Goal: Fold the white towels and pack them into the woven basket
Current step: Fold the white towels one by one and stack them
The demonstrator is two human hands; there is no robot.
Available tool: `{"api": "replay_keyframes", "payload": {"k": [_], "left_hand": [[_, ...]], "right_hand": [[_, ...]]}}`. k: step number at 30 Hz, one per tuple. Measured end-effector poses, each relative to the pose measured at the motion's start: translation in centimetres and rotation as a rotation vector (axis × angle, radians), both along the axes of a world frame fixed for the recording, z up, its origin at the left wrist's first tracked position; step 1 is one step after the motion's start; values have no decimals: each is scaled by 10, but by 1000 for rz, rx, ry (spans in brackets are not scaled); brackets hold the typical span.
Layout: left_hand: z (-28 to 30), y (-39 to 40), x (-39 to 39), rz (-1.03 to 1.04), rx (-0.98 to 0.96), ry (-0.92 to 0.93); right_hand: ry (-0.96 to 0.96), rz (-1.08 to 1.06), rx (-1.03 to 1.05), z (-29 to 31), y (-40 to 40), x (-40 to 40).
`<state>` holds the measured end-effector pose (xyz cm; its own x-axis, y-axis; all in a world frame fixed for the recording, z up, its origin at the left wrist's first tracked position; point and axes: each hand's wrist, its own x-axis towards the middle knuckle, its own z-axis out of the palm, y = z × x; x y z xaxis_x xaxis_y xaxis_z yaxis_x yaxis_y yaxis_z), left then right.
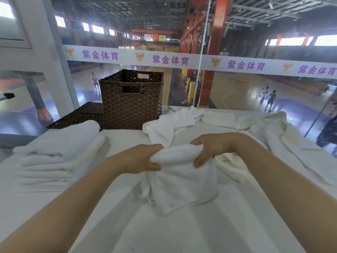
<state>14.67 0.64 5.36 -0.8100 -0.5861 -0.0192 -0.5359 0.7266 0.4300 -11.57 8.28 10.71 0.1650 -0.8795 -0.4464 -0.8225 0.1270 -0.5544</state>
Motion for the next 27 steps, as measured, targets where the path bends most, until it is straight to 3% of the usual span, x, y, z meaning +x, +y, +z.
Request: {"api": "replay_keyframes", "payload": {"k": [8,13,18,23,27], "left_hand": [[48,-6,25,43,-225,-50],[57,-8,45,40,-135,-97],[52,-26,64,98,15,-281],[48,-56,89,203,50,-29],[50,-82,113,252,-193,84]], "right_hand": [[91,93,-232,22,-6,27],[-112,94,56,14,-15,36],[-46,151,130,8,-32,58],[-136,76,-18,9,-65,84],[-157,74,-233,18,-87,105]]}}
